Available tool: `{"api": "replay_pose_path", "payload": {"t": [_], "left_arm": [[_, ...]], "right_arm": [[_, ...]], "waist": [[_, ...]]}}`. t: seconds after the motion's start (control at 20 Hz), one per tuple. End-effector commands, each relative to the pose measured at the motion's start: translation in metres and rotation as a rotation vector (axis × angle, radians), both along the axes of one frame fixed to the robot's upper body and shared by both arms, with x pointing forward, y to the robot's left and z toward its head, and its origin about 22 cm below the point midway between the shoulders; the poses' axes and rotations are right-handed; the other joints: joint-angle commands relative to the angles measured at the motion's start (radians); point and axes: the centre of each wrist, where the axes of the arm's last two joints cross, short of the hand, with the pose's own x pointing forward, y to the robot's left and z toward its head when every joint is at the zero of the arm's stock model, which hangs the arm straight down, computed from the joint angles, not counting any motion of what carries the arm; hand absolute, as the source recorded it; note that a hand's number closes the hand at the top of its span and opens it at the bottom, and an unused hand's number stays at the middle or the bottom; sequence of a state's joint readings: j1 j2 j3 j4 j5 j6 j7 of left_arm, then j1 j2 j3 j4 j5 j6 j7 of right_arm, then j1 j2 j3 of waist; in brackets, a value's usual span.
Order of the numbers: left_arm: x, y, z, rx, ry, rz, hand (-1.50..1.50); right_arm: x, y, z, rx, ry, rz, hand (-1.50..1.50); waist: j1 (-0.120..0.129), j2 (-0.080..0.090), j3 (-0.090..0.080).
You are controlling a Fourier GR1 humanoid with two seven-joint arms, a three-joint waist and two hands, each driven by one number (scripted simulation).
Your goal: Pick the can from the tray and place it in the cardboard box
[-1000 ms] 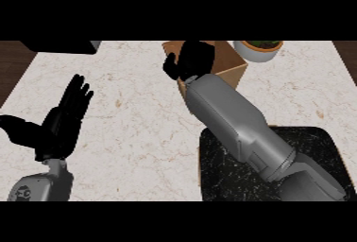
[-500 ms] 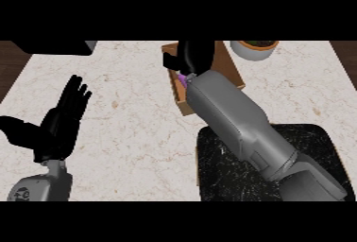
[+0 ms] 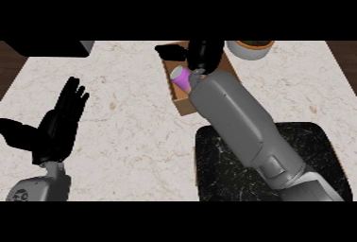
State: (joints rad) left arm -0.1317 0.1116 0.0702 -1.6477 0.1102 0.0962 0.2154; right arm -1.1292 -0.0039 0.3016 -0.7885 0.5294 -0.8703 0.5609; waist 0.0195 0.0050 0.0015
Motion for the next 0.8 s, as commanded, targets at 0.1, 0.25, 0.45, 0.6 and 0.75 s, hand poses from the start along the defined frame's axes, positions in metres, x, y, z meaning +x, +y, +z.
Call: {"api": "replay_pose_path", "payload": {"t": [0.1, 0.25, 0.45, 0.6, 0.75], "left_arm": [[-0.009, -0.004, 0.0, -0.017, 0.013, 0.013, 0.0], [-0.005, 0.015, 0.005, 0.004, 0.01, 0.003, 0.0], [-0.016, 0.016, 0.006, -0.002, 0.011, 0.027, 0.0], [-0.006, 0.025, 0.006, -0.006, 0.016, 0.022, 0.0], [-0.004, 0.012, -0.007, -0.006, 0.016, 0.013, 0.0]], "right_arm": [[-0.015, -0.036, -0.025, 0.216, -0.092, -0.029, -1.5], [-0.025, -0.037, -0.031, 0.238, -0.127, -0.026, -1.5], [-0.04, -0.058, -0.043, 0.259, -0.141, -0.054, -1.5], [-0.058, -0.09, -0.053, 0.246, -0.17, -0.039, -1.5], [-0.058, -0.118, -0.048, 0.233, -0.168, -0.036, -1.5]], "waist": [[-0.02, -0.005, 0.0], [-0.017, -0.006, -0.001], [-0.02, -0.008, -0.001], [-0.027, -0.008, -0.001], [-0.023, -0.006, -0.002]]}}
